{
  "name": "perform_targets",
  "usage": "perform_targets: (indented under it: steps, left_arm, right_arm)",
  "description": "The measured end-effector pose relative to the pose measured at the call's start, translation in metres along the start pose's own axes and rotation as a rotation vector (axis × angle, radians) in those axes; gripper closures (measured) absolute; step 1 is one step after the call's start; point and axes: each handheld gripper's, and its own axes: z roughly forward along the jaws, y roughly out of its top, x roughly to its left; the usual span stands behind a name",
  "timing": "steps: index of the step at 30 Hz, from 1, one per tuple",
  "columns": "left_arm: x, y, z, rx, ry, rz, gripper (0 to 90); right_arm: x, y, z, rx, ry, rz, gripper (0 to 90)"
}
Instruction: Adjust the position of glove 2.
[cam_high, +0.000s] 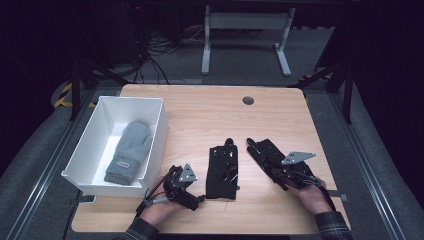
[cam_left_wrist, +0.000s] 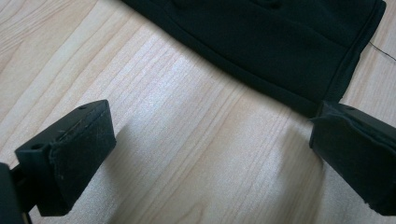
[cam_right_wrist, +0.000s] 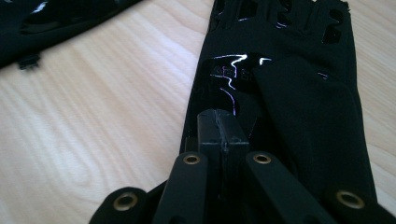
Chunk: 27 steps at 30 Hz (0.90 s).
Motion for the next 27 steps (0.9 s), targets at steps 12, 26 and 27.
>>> perform_targets:
  steps: [12, 26, 27]
  left_arm:
    - [0.000, 0.000, 0.000, -0.001, 0.000, 0.000, 0.6]
    - [0.000, 0.000, 0.000, -0.001, 0.000, -0.001, 0.7]
    - [0.000, 0.000, 0.000, -0.001, 0.000, 0.000, 0.7]
  right_arm:
    - [-0.004, -0.004, -0.025, -0.067, -0.047, 0.007, 89.9]
    - [-0.017, -0.025, -0.026, -0.013, -0.036, 0.035, 89.9]
    - [-0.015, -0.024, -0.025, -0.012, -0.028, 0.027, 89.9]
